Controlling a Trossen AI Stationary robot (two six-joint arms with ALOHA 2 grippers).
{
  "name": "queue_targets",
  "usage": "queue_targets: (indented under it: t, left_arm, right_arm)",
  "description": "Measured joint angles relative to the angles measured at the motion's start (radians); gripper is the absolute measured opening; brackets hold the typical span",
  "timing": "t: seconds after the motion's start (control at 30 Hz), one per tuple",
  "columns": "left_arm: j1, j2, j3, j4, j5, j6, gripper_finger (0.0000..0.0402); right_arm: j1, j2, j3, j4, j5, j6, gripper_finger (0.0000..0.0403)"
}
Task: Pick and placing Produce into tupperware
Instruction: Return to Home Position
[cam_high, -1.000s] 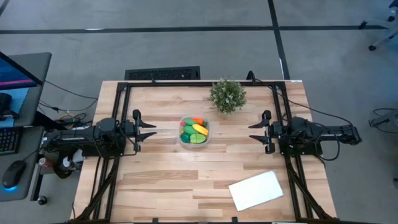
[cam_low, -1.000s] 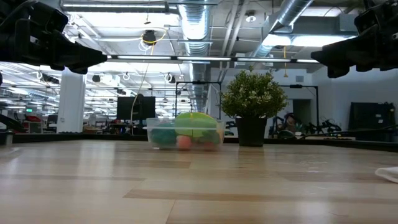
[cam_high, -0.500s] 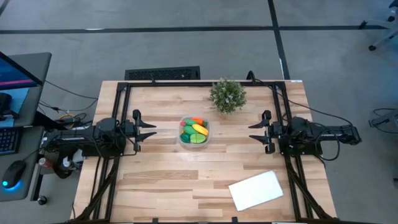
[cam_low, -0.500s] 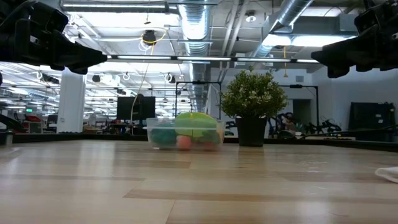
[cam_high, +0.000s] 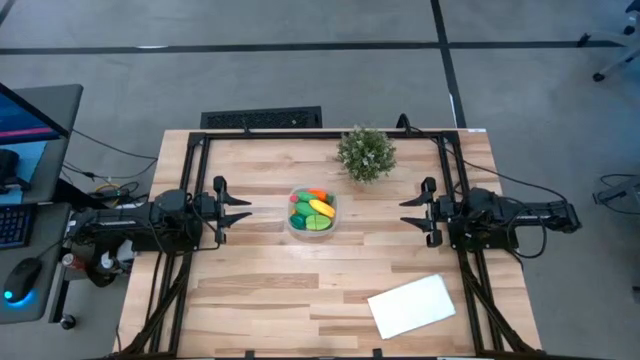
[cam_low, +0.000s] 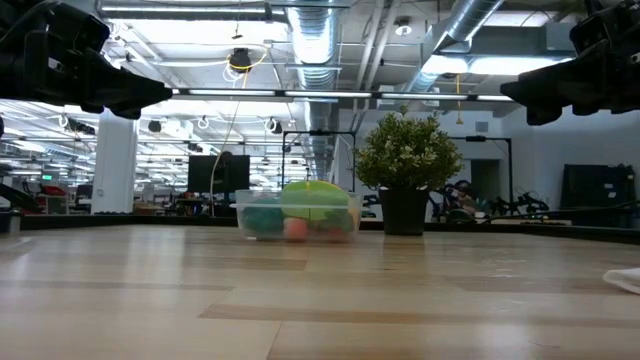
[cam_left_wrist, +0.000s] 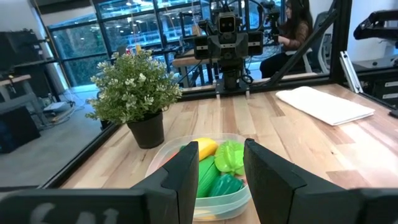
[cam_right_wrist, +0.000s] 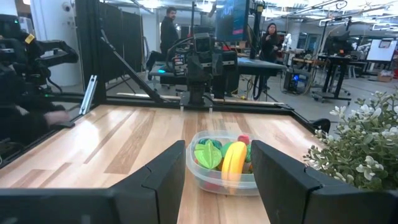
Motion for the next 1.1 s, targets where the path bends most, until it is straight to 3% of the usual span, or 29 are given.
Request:
queue_targets:
  t: [1.1]
  left_arm:
    - [0.000, 0.000, 0.000, 0.000, 0.000, -0.010, 0.0118]
  right_arm:
    - [0.000, 0.000, 0.000, 0.000, 0.000, 0.000, 0.0175]
